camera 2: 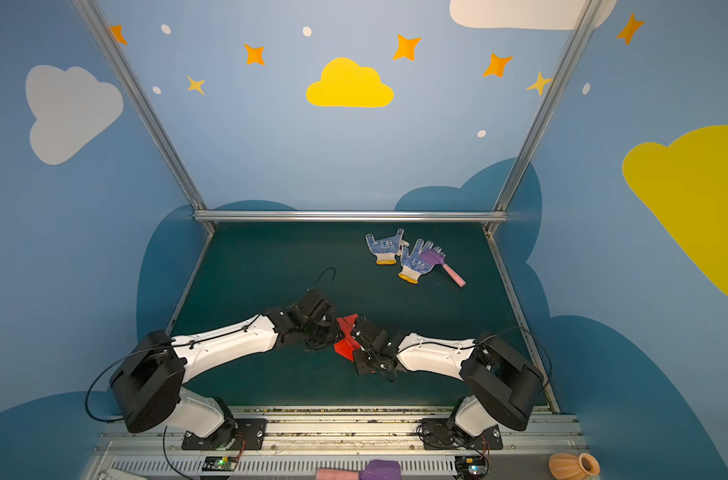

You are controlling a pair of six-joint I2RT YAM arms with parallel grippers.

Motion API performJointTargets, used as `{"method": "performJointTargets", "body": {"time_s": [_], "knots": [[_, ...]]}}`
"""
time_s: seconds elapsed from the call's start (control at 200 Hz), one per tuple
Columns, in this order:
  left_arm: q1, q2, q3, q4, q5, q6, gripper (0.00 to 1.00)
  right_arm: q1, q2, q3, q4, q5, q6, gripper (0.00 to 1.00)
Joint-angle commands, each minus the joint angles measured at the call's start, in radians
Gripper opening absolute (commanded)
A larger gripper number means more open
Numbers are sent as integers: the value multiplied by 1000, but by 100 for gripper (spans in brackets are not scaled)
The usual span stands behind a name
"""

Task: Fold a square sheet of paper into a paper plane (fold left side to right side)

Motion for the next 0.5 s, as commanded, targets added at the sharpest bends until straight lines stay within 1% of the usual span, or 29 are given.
{"method": "performJointTargets", "body": {"time_s": [0.0, 0.075, 0.23, 0.39, 0.491], "knots": [[5, -24, 10, -71, -67, 59, 27, -59, -24, -43, 36, -128, 30, 0], [1, -22, 0, -68, -66, 72, 23, -100, -32, -62, 63, -203, 47, 0], [-1, 16, -16, -14, -27, 106, 12, -170, -16, -74, 107, -353, 75, 0], [-12, 79, -3, 47, 8, 150, 4, -205, 2, -79, 133, -434, 96, 0], [-19, 124, 14, 77, 14, 168, 4, -223, 12, -87, 156, -479, 110, 0]]}}
